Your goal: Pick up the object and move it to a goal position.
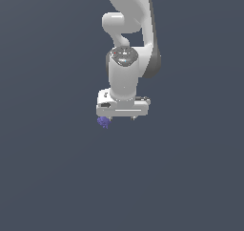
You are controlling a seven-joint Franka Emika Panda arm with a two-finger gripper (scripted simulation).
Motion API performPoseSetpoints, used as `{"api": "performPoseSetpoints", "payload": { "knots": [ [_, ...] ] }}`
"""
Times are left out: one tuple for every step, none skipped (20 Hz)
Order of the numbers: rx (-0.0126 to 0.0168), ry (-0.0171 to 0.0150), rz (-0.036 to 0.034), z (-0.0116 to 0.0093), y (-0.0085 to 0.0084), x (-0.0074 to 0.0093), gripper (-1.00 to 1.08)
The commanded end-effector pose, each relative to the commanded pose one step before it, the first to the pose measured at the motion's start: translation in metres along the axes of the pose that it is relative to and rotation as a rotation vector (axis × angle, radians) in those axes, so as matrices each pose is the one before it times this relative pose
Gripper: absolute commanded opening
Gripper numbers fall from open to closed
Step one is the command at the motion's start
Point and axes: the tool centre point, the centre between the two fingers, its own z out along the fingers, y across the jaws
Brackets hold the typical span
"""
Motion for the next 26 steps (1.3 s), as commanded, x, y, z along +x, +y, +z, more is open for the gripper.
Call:
{"api": "performPoseSetpoints", "payload": {
  "knots": [
    [0.0,0.0,0.0,0.0,0.00001,0.0,1.0],
    [0.00021,0.0001,0.00117,-0.00011,0.0007,-0.00011,1.0],
    [0.00067,0.00029,0.00358,-0.00031,0.00215,-0.00032,1.0],
    [0.00107,0.00048,0.00566,-0.00053,0.00344,-0.00051,1.0],
    [0.0015,0.00071,0.0077,-0.00081,0.0048,-0.00069,1.0],
    [0.00179,0.00092,0.00875,-0.00111,0.00571,-0.00076,1.0],
    [0.00147,0.00084,0.00662,-0.00111,0.0047,-0.00054,1.0],
    [0.001,0.00064,0.00385,-0.00099,0.00323,-0.00027,1.0],
    [0.00055,0.00044,0.00138,-0.00081,0.00182,-0.00004,1.0],
    [0.00011,0.00019,-0.00065,-0.00048,0.00038,0.00011,1.0],
    [-0.00015,-0.00006,-0.00096,-0.00005,-0.00034,0.00011,1.0],
    [0.0,0.0,0.0,0.00029,-0.00057,-0.00008,1.0],
    [0.0,-0.00033,0.00299,0.00088,0.00022,-0.00036,1.0],
    [0.00041,-0.00018,0.00559,0.00116,0.00085,-0.00071,1.0],
    [0.00066,-0.0002,0.0084,0.00157,0.00153,-0.00105,1.0],
    [0.00087,-0.00024,0.01105,0.00201,0.00206,-0.00138,1.0],
    [0.00101,-0.00031,0.01347,0.00247,0.00248,-0.00167,1.0],
    [0.0011,-0.00039,0.01563,0.00291,0.0028,-0.00194,1.0],
    [0.00118,-0.00046,0.01788,0.00334,0.00317,-0.00222,1.0],
    [0.00127,-0.00051,0.02033,0.00375,0.00365,-0.00251,1.0],
    [0.00135,-0.00056,0.02303,0.00416,0.00422,-0.00281,1.0],
    [0.00138,-0.00061,0.0257,0.00456,0.0048,-0.0031,1.0],
    [0.00136,-0.00065,0.02826,0.00494,0.00533,-0.00337,1.0],
    [0.00131,-0.00069,0.03091,0.00531,0.00592,-0.00363,1.0],
    [0.0012,-0.0007,0.03348,0.00563,0.00652,-0.00386,1.0],
    [0.00096,-0.00064,0.03254,0.00536,0.00646,-0.00367,1.0]
  ]
}}
